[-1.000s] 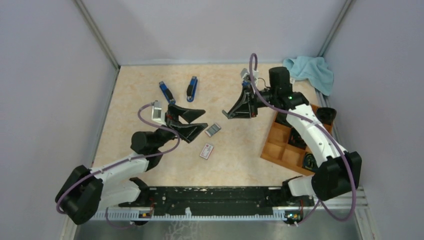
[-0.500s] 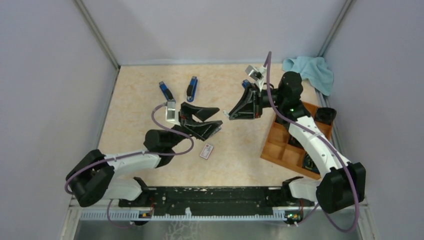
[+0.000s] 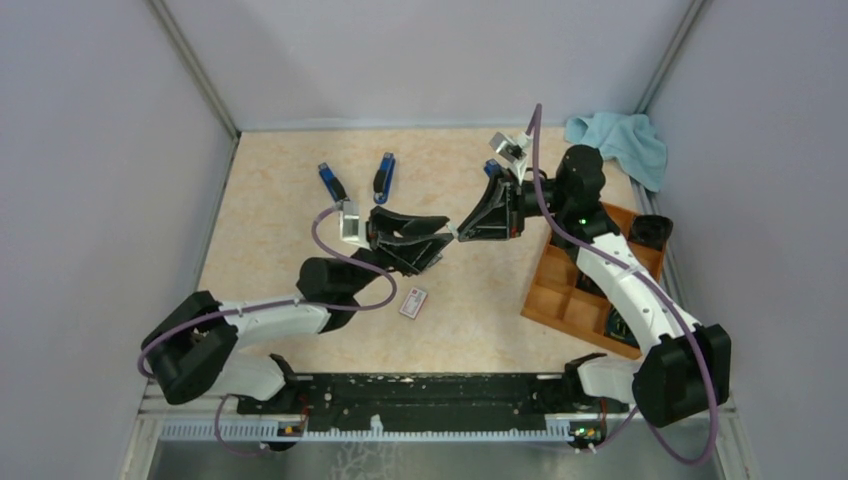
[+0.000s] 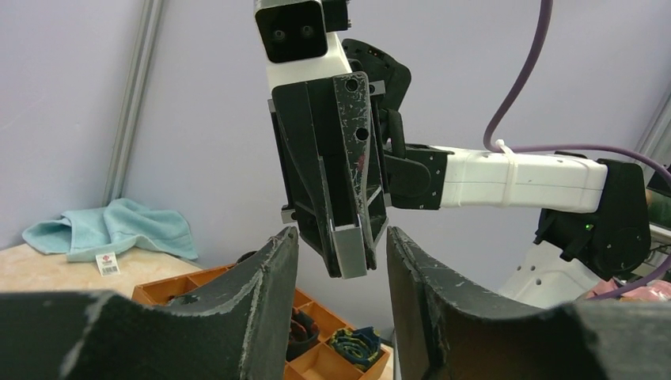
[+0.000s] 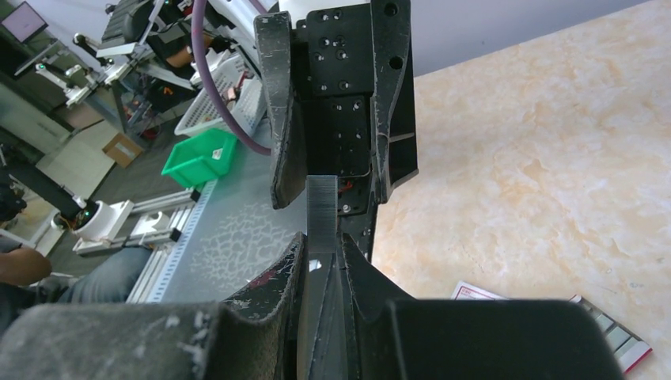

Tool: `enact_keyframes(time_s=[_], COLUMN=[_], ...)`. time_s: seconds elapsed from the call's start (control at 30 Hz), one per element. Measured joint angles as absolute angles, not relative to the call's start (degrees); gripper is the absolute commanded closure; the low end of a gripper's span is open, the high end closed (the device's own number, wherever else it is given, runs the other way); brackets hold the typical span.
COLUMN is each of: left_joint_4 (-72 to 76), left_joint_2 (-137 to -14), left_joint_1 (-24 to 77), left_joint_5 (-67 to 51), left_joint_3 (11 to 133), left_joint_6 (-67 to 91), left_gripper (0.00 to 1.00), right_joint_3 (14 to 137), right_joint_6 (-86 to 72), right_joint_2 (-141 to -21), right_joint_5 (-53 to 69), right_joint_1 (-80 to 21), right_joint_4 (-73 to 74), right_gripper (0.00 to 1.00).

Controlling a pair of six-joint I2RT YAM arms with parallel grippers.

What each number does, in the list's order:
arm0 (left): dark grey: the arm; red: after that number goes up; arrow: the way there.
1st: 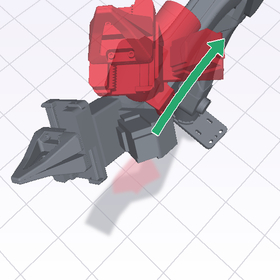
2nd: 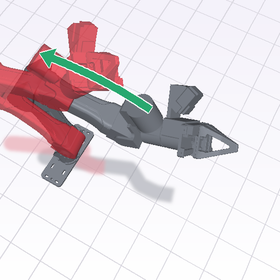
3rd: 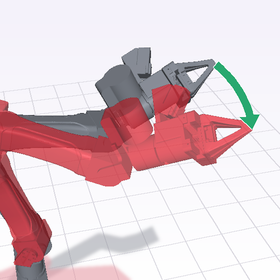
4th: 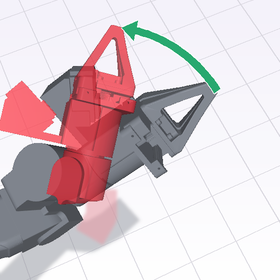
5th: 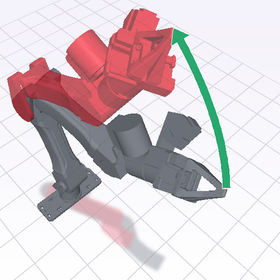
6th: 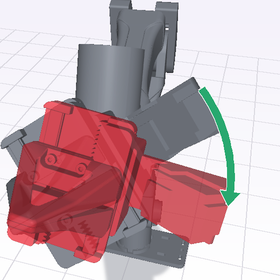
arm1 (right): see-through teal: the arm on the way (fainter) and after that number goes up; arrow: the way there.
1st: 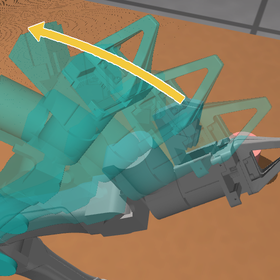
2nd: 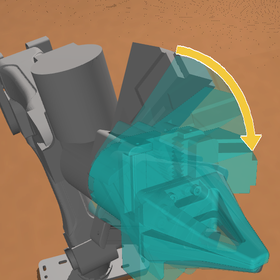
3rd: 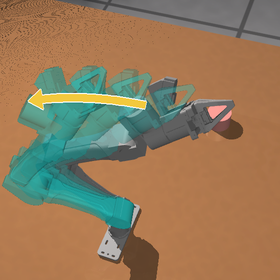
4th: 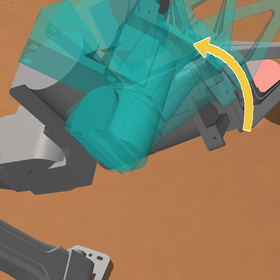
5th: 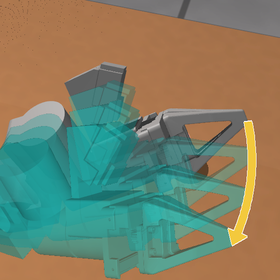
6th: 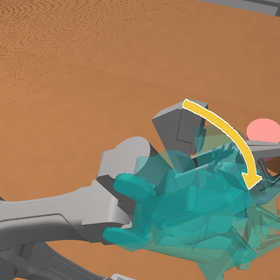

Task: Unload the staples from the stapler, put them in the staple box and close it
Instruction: Pick up the staple from the center of the board.

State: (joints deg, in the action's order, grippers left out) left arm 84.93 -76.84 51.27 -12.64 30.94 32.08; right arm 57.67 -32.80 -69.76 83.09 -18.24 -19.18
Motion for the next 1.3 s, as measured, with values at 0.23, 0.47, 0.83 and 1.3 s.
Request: enact_keyframes(time_s=[0.23,0.47,0.83,1.3], left_joint_4=[85.0,85.1,84.9,67.7], left_joint_2=[-78.4,-78.9,-79.1,-60.2], left_joint_1=[51.8,52.0,52.1,52.0], left_joint_5=[-12.0,-11.6,-11.4,-1.6], left_joint_3=[32.5,32.9,32.9,21.7], left_joint_6=[32.2,32.3,33.0,29.4], left_gripper=[0.60,0.80,0.93,0.92], right_joint_3=[57.6,57.6,57.6,62.2], right_joint_6=[-32.3,-30.0,-25.1,32.6], right_joint_2=[-69.8,-69.8,-68.6,-65.7], right_joint_5=[83.0,82.3,80.8,70.8], right_joint_1=[-18.3,-18.3,-18.3,-17.1], right_joint_4=[-18.7,-15.9,-11.4,31.2], right_gripper=[0.91,0.91,0.60,0.04])
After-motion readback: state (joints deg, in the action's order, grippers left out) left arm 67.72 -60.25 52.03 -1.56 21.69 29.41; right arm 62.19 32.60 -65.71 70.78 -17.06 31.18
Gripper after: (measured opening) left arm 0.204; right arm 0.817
